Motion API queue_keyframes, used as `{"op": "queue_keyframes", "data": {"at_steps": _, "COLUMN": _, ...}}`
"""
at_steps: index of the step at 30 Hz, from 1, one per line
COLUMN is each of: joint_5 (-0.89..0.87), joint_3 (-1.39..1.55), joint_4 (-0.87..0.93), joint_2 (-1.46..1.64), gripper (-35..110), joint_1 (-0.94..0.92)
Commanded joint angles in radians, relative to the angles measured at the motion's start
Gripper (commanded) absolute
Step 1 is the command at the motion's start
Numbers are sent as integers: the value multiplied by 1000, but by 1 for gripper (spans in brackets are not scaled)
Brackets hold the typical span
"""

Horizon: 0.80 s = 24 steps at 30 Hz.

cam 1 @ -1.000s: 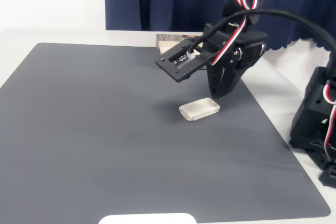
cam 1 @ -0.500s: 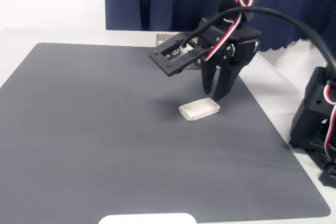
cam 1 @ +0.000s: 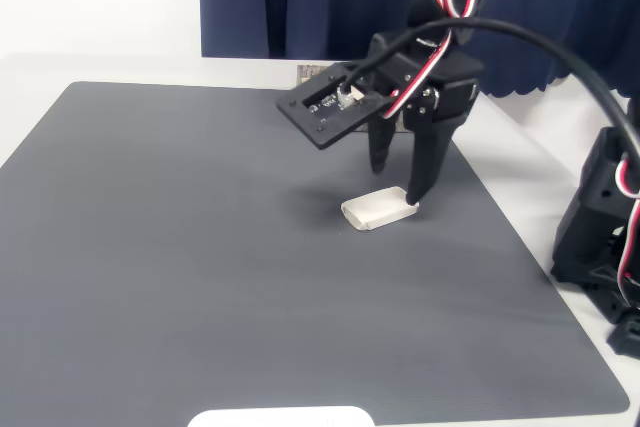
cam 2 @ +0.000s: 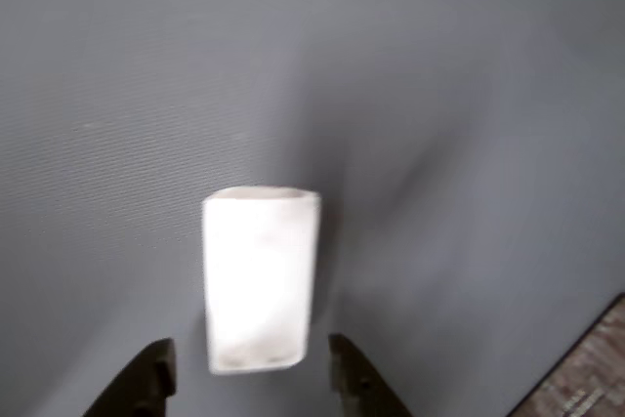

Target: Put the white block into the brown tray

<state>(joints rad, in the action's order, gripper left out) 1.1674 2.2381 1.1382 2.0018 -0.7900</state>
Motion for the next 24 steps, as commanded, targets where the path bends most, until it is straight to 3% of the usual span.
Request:
{"op": "queue_keyframes", "data": {"at_steps": 1, "joint_5": 8, "joint_3": 3, "joint_4": -23, "joint_2": -5, "gripper": 36, "joint_1": -11}}
{"op": "queue_keyframes", "data": {"at_steps": 24, "joint_5": 5, "joint_3": 67, "joint_4": -35, "joint_2": -32, "gripper": 33, "joint_1": 12}}
